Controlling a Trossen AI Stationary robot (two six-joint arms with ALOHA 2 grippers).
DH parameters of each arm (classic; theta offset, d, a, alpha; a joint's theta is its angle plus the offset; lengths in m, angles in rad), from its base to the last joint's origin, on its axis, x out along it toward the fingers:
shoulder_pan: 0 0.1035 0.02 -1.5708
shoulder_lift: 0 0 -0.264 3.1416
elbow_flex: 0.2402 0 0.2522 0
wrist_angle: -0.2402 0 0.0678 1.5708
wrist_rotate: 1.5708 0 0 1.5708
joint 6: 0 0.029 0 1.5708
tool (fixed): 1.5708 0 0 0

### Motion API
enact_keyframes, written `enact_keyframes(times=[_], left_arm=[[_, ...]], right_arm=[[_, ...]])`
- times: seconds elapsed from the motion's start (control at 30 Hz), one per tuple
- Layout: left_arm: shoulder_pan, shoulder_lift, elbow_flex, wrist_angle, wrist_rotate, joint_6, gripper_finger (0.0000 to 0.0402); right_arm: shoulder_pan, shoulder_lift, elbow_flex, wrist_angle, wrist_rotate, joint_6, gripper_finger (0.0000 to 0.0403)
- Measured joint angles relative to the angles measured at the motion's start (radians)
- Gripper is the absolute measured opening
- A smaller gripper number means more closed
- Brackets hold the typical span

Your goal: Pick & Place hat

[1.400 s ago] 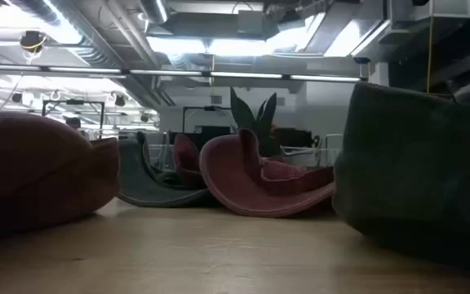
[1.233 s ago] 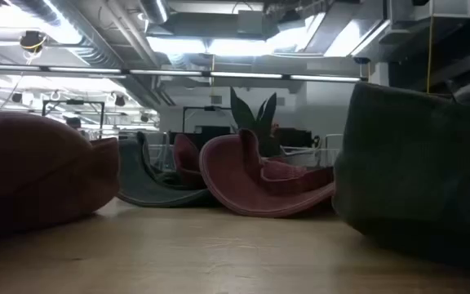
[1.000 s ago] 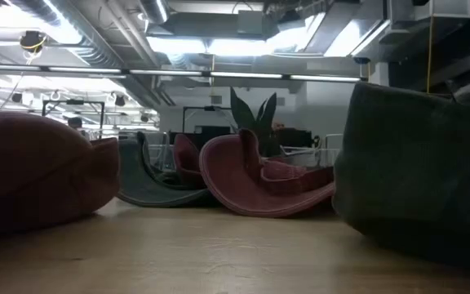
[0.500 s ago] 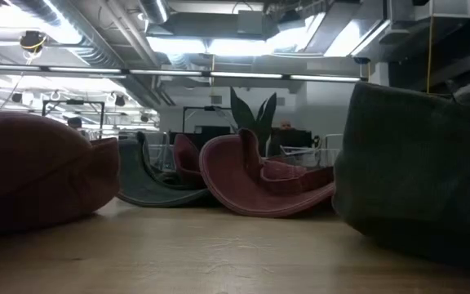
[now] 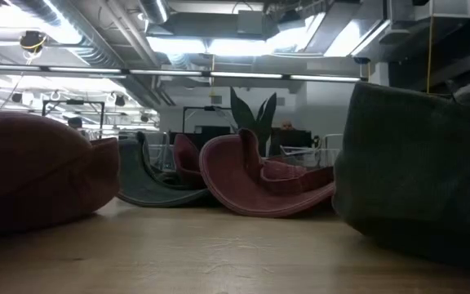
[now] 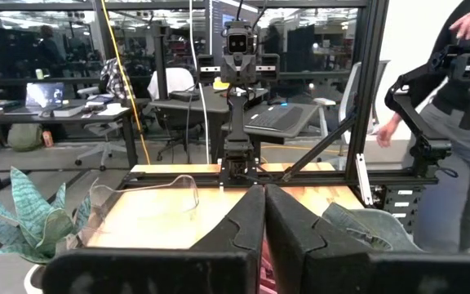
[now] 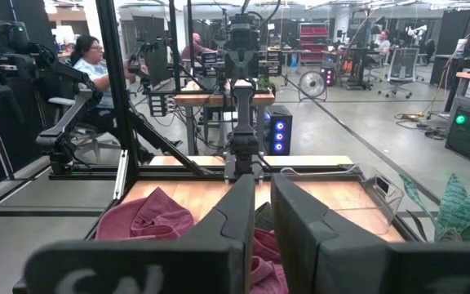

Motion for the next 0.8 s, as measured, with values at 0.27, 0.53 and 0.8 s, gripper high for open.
enact_keyframes(times=[0.27,0.53,0.8], left_arm=[[0.0,0.0,0.0,0.0,0.0,0.0,0.001],[0.0,0.0,0.0,0.0,0.0,0.0,0.0011],[0.0,0.0,0.0,0.0,0.0,0.0,0.0008]], right_arm=[[-0.003,0.056,0.0,0.0,0.0,0.0,0.0046],[0.0,0.262,0.103,-0.049,0.0,0.0,0.0046],[0.018,0.447,0.289,-0.41,0.0,0.0,0.0046]])
